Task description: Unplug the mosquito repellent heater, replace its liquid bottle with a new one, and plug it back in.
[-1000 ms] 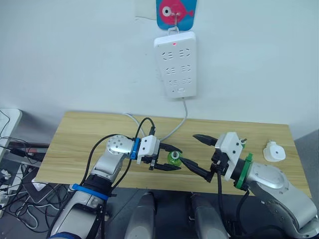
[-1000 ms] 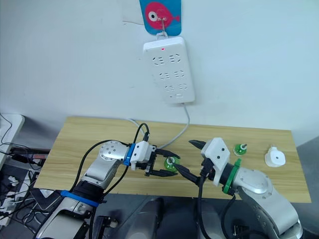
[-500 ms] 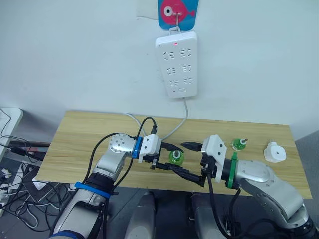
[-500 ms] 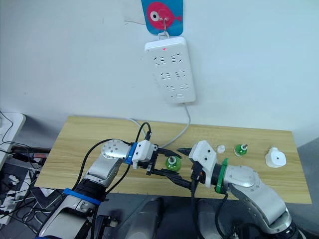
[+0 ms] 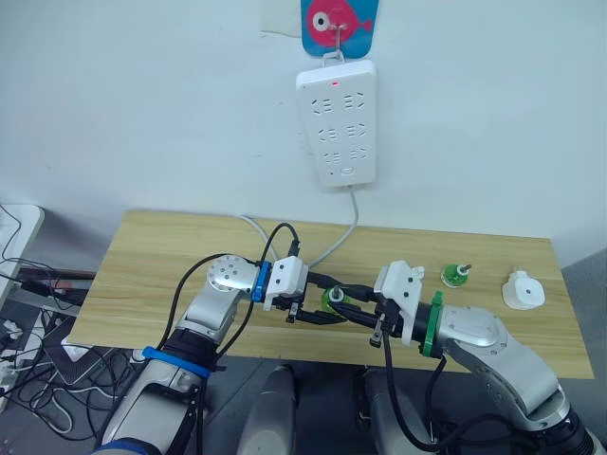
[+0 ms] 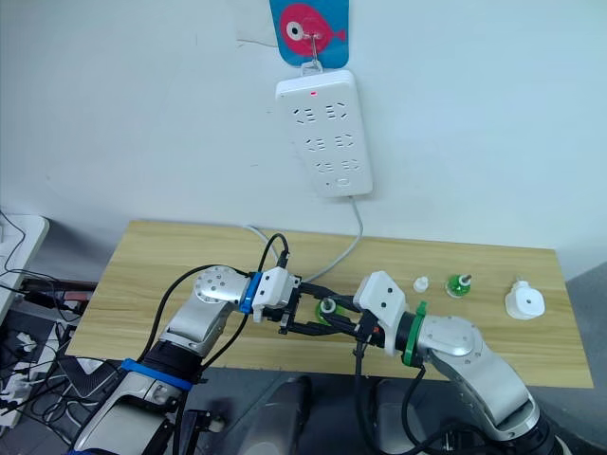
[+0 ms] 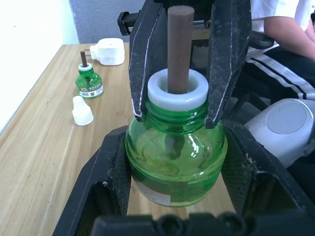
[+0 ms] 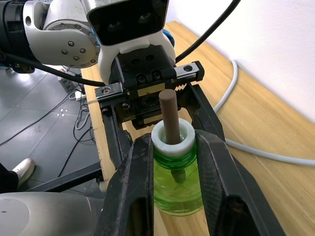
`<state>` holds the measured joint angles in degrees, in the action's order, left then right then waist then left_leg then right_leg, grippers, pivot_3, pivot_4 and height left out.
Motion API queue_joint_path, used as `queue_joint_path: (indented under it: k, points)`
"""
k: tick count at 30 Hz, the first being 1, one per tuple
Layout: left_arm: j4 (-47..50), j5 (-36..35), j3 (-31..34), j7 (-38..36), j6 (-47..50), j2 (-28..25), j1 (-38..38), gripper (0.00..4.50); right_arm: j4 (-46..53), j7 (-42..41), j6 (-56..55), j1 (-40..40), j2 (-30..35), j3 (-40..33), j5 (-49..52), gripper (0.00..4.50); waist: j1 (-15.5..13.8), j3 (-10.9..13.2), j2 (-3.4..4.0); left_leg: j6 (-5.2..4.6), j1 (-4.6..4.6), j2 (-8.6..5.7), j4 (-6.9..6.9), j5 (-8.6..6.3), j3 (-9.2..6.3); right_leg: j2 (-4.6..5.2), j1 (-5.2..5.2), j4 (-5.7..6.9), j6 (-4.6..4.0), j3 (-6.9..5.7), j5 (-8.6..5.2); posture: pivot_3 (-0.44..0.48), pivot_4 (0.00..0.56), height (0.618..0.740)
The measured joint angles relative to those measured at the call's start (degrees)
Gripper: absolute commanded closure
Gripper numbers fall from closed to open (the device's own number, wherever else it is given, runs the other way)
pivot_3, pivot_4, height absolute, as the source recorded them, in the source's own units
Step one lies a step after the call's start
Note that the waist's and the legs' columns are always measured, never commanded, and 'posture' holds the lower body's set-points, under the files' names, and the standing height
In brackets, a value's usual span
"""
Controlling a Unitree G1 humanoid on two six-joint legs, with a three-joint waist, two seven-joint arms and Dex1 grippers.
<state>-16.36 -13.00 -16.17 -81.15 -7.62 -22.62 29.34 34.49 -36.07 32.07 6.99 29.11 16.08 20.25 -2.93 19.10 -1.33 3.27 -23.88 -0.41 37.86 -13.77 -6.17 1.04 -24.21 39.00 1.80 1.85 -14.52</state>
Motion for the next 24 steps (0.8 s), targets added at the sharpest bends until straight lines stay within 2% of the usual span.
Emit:
queue_joint_path:
  k: [1, 6, 10, 15, 19, 24]
  points:
    - [0.08, -0.45, 0.39, 0.11, 0.60, 0.14, 0.01, 1.49, 0.36, 0.31, 0.81, -0.45, -0.89, -1.13, 1.09, 3.69, 0.00, 0.00, 0.00, 0.00, 0.00, 0.00, 0.00, 0.00, 0.00, 0.00, 0.00, 0.00, 0.00, 0.00, 0.00, 0.221, 0.293, 0.740]
    - [4.30, -4.94, 2.69, 1.84, 4.04, 1.18, -0.71, 0.00, 4.50, 5.80, 6.70, -0.70, -5.22, -8.10, 8.10, 3.69, 0.03, 0.00, 0.00, 0.00, 0.00, 0.03, 0.00, 0.00, -0.01, 0.01, 0.00, 0.01, -0.01, 0.03, 0.00, 0.211, 0.297, 0.740]
    - [8.25, -6.44, 4.65, 6.46, 6.10, 2.46, -3.53, 0.00, 9.59, 13.07, 13.69, -2.43, -8.62, -15.10, 15.95, 3.69, 0.01, 0.00, 0.00, 0.00, -0.01, 0.04, -0.02, 0.00, -0.07, 0.11, 0.01, 0.00, -0.01, 0.18, 0.01, 0.194, 0.298, 0.740]
    - [12.13, -5.89, 7.45, 16.51, 4.41, 6.76, -5.50, 0.00, 10.19, 35.31, 19.42, -4.87, -18.48, -27.70, 39.90, 3.69, 0.08, 0.00, 0.00, 0.00, 0.01, 0.06, -0.02, 0.00, -0.03, 0.21, 0.01, 0.01, -0.02, 0.28, 0.01, 0.180, 0.300, 0.740]
    - [12.96, -2.35, 7.53, 23.14, -2.29, 10.56, -6.59, 0.00, 9.39, 52.48, 14.97, -5.70, -21.45, -28.02, 60.35, 3.69, 0.26, 0.00, 0.00, 0.00, 0.00, 0.06, -0.04, 0.00, 0.01, 0.22, 0.00, 0.00, -0.01, 0.29, 0.01, 0.181, 0.297, 0.740]
    - [13.57, 2.01, 6.73, 28.67, -9.14, 12.35, -7.77, 0.00, 8.41, 64.14, 7.24, -4.87, -19.71, -25.99, 74.69, 3.69, 0.79, 0.00, 0.00, -0.01, 0.01, 0.04, -0.05, 0.00, 0.03, 0.08, 0.00, 0.00, 0.00, 0.30, 0.00, 0.184, 0.293, 0.740]
